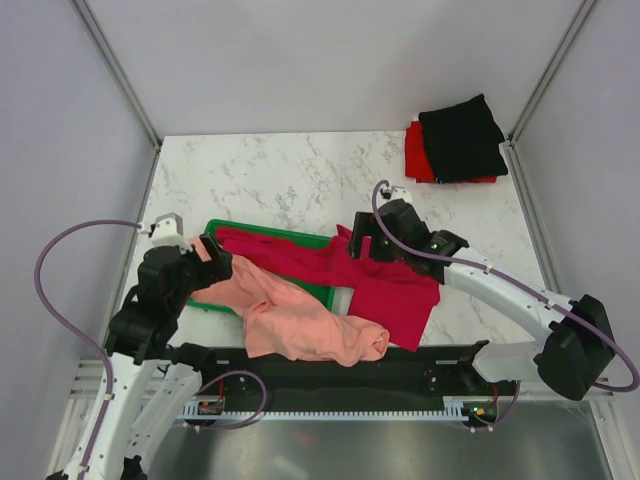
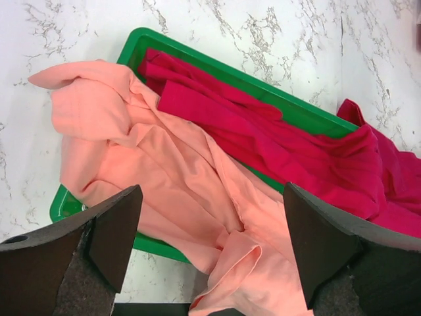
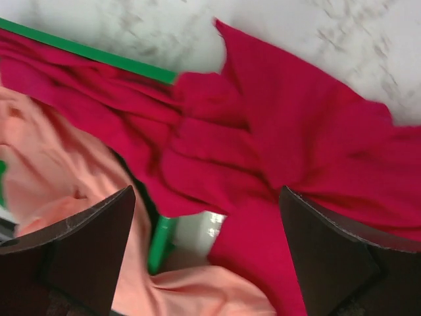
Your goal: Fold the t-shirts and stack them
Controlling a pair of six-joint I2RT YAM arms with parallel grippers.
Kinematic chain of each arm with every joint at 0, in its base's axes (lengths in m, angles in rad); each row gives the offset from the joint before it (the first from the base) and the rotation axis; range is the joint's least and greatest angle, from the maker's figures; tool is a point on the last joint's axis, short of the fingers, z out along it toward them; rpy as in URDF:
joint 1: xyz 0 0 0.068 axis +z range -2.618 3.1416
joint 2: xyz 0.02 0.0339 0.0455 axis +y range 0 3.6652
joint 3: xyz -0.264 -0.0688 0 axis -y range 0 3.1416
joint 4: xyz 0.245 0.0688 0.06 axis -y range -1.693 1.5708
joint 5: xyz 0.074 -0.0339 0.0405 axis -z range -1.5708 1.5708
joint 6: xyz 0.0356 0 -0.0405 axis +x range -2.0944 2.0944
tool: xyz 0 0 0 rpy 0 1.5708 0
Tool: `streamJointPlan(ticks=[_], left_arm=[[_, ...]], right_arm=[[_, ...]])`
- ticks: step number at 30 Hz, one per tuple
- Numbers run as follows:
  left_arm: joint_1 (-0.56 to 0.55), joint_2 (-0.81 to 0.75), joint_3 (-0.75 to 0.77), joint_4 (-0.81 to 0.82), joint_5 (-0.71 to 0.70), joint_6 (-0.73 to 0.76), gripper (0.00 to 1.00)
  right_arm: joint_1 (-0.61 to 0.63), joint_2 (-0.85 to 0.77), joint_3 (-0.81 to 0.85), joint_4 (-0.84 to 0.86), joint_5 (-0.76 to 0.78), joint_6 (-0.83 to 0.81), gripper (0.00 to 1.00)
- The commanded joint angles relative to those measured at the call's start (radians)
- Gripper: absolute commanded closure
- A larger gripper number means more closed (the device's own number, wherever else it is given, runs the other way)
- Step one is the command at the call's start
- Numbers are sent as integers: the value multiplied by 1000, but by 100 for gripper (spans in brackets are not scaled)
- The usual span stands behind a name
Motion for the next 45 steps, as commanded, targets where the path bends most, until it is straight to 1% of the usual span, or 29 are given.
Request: streamJointPlan(ticks=[1,4,9,14,19,25,26,27,29,30,31,32,33,35,36,37,39,40,41,42,43,44,45], left_arm=[[5,5,4,53,24,45,4],[5,14,-1,55,26,37,2],[5,14,-3,55,18,31,1],[5,1,-12,55,-5,22,0],[5,7,-18,53,-25,19,0],[6,8,-16,53,-25,19,1],[5,8,-16,52,-25,19,1],[5,8,-15,53,-25,19,1],[5,8,-16,53,-25,19,1],[5,8,-16,52,-25,19,1],[5,8,-15,53,-23,19,1],[5,8,-16,53,-25,19,1],[5,10,-15,52,-25,19,1],[5,7,-16,52,-26,17,1],[5,10,-15,52,-26,17,1],[6,10,-15,52,-31,17,1],[5,13,-16,50,-34,16,0],[5,17,-16,49,-37,14,0],[5,22,-18,50,-40,14,0],[5,27,-18,49,-54,14,0],[5,40,-18,44,-64,14,0],[5,48,-15,39,-77,14,0],[5,59,5,30,-98,11,0]], right_arm=[[-27,-65,-113,-12,51,-39,2],[-40,-68,-146,-44,52,-66,2],[-42,-2,-144,-81,49,-80,2],[-43,72,-138,-104,117,-85,2],[-50,202,-97,-128,154,-85,2],[-50,348,-69,-144,118,-76,3],[-50,359,-68,-147,120,-74,6],[-50,365,-66,-147,132,-77,22],[-50,354,-75,-127,132,-79,34],[-50,353,-75,-121,122,-83,50],[-51,354,-60,-117,106,-95,61],[-50,357,-49,-127,100,-100,70],[-50,353,-34,-131,95,-108,88],[-54,339,38,-168,104,-129,98],[-56,319,76,-188,109,-140,100],[-57,307,175,-229,115,-154,100],[-56,264,314,-277,111,-213,100],[-57,250,481,-318,102,-233,100],[-57,216,571,-335,117,-266,100],[-57,192,739,-350,152,-267,100],[-57,160,799,-343,190,-261,100],[-57,80,836,-314,282,-255,100],[-57,37,856,-276,314,-258,100]])
